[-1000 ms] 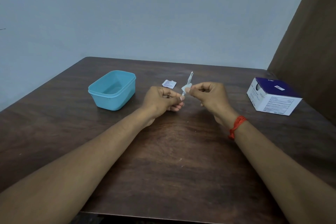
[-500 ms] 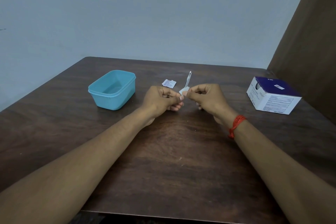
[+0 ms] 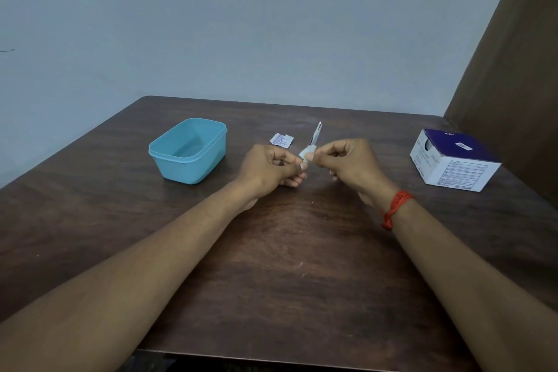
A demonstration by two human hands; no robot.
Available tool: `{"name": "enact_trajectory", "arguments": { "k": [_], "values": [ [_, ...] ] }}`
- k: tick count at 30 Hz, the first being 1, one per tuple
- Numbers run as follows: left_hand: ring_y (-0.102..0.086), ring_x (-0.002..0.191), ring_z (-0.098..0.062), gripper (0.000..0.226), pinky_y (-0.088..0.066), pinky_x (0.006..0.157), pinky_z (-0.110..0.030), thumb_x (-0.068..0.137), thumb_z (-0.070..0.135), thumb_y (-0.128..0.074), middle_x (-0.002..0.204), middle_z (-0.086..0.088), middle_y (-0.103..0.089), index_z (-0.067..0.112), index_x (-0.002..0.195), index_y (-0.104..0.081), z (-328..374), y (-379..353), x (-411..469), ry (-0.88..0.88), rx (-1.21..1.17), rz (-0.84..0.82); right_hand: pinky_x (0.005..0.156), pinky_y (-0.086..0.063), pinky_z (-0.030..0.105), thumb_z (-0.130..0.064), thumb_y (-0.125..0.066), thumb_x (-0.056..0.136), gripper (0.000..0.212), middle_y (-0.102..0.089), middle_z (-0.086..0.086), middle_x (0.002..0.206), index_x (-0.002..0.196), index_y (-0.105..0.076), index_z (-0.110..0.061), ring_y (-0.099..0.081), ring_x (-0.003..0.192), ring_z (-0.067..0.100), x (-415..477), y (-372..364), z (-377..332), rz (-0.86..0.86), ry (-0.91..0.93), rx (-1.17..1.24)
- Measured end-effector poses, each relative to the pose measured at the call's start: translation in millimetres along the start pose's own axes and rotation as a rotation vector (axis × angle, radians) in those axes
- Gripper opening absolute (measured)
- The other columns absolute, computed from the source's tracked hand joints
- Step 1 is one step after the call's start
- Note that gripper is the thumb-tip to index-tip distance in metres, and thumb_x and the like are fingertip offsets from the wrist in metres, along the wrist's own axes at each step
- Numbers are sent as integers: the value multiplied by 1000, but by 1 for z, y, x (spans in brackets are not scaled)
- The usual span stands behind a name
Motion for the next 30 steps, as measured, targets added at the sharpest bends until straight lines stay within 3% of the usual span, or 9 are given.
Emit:
{"name": "enact_trajectory", "arguments": {
  "k": [8, 14, 19, 24, 26, 30],
  "values": [
    [-71, 63, -15, 10, -61, 64, -24, 85, 5, -77, 71, -10, -75, -3, 89, -74, -1, -2, 1, -3, 56, -8, 45, -42, 23, -29, -86, 77, 16, -63, 0, 63, 71, -76, -18, -43, 45, 7, 4, 22, -8, 200, 17, 155],
    [-70, 61, -15, 16, -60, 60, -22, 85, 3, -77, 72, -12, -75, -9, 94, -73, 2, 0, -1, -13, 38, 20, 44, -42, 20, -26, -86, 77, 14, -64, -14, 55, 75, -77, -16, -46, 44, 4, 2, 3, 2, 31, -38, 82],
    [-72, 67, -22, 14, -61, 63, -25, 83, 4, -79, 75, -16, -75, -7, 89, -74, 4, 2, -1, -37, 109, 53, 43, -42, 22, -27, -87, 75, 13, -64, -11, 56, 70, -77, -20, -46, 44, 6, 5, 7, -1, 99, -12, 134],
    [-73, 63, -17, 14, -61, 63, -23, 83, 7, -81, 74, -13, -76, -5, 87, -75, 5, 0, -2, -46, 173, 53, 46, -41, 24, -24, -84, 78, 8, -63, -3, 64, 79, -79, -18, -44, 48, 8, 5, 6, -5, 74, 0, 237],
    [-73, 66, -15, 15, -61, 66, -23, 85, 7, -78, 75, -10, -77, -5, 93, -74, 4, -5, -3, -4, 95, -37, 48, -40, 25, -20, -82, 81, 8, -60, 0, 67, 85, -79, -14, -43, 50, 9, 5, 2, -7, 22, 2, 271],
    [-72, 92, -18, 26, -60, 83, -26, 96, 18, -62, 105, -17, -75, 3, 116, -70, 3, -22, -12, 131, -118, -425, 52, -40, 22, -19, -77, 86, 12, -56, 6, 77, 95, -79, -11, -42, 55, 7, 3, -3, -13, -102, 15, 326]
  ]
}}
Point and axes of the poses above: each hand's wrist, its own x-axis towards the middle knuckle, its own y-axis out of the back of the hand, z = x × y, the point moved 8 cm from there along x, towards the middle knuckle
